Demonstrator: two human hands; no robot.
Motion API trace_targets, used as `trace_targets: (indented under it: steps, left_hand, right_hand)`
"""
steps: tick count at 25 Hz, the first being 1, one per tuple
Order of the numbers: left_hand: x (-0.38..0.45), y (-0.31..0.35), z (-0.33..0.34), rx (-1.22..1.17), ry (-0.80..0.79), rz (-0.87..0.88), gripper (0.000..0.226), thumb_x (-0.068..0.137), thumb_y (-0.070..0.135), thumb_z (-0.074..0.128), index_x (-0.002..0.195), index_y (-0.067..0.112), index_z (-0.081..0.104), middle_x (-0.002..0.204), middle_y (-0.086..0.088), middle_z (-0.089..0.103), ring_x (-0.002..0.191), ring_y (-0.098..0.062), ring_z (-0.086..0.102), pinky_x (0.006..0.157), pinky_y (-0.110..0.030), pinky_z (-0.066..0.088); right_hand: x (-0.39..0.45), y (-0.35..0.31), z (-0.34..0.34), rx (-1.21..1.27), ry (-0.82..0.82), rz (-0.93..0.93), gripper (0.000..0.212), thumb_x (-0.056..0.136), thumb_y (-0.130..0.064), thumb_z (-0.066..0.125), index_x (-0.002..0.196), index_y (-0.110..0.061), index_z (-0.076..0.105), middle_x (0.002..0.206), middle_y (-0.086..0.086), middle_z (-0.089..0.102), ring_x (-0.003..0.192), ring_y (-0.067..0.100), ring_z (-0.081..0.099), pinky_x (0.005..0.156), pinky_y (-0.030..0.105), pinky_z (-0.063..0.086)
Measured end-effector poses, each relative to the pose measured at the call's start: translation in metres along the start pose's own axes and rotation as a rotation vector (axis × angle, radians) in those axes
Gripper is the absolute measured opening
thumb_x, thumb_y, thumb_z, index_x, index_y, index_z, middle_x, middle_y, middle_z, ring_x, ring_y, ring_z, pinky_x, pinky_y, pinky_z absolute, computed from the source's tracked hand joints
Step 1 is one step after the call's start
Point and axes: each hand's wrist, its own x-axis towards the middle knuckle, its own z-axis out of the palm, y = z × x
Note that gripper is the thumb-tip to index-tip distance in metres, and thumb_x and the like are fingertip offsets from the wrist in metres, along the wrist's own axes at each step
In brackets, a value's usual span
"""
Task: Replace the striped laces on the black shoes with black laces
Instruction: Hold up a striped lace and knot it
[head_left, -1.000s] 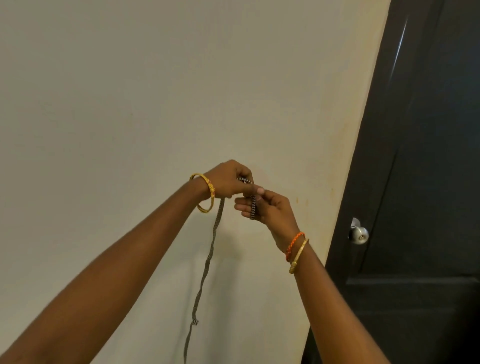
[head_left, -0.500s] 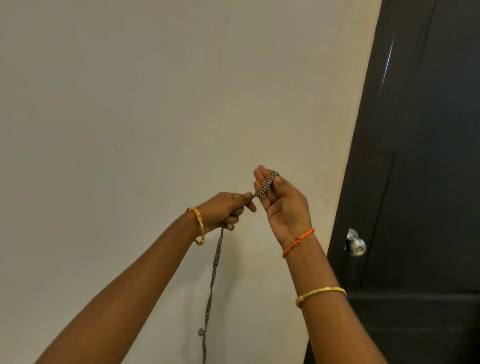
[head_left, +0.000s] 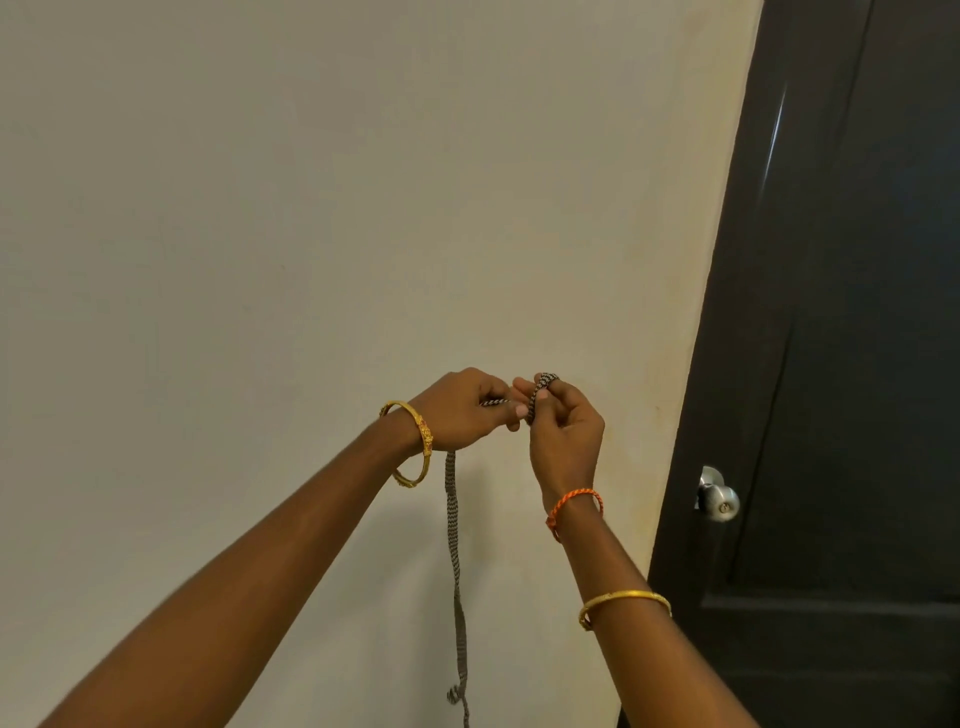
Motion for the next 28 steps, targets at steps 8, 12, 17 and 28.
trace_targets:
  steps: [8,12,17,28]
  left_hand:
    - [0.005,-0.019,-0.02,-0.033,0.137,-0.011,0.024,0.072,0.039,0.078,0.075,0.017,0.07,0.059,0.007,0.055,0.049,-0.002,0.042,0.049,-0.01,0.031]
    - [0.004,-0.038,-0.008,-0.252,0.203,-0.061,0.019,0.077,0.037,0.075,0.075,0.018,0.071,0.052,0.004,0.049,0.046,-0.003,0.037,0.047,-0.012,0.033]
    - [-0.012,-0.055,0.034,-0.774,0.061,-0.308,0.026,0.092,0.034,0.058,0.071,0.024,0.07,0.056,0.005,0.037,0.045,-0.006,0.03,0.04,-0.016,0.026]
    - [-0.027,-0.039,0.061,-0.176,-0.111,-0.114,0.034,0.1,0.032,0.044,0.091,0.013,0.07,0.051,0.011,0.043,0.04,0.0,0.039,0.047,-0.011,0.029]
  right_hand:
    - [-0.017,0.016,-0.022,-0.377,-0.412,-0.047,0.023,0.097,0.002,0.04,0.099,-0.009,0.06,0.081,-0.002,0.07,0.073,0.006,0.069,0.072,0.021,0.053]
    - [-0.011,-0.001,-0.028,-0.085,-0.583,0.234,0.026,0.098,0.004,0.037,0.104,0.003,0.062,0.079,0.008,0.071,0.069,0.013,0.068,0.067,0.023,0.055]
    - [-0.011,-0.008,-0.025,0.394,-0.592,0.463,0.024,0.09,-0.001,0.042,0.104,0.005,0.061,0.082,0.007,0.071,0.076,0.015,0.067,0.071,0.024,0.056]
    - [0.008,0.035,-0.023,0.262,-0.038,0.282,0.019,0.097,0.005,0.041,0.106,0.007,0.057,0.1,0.015,0.068,0.087,0.018,0.071,0.078,0.025,0.058]
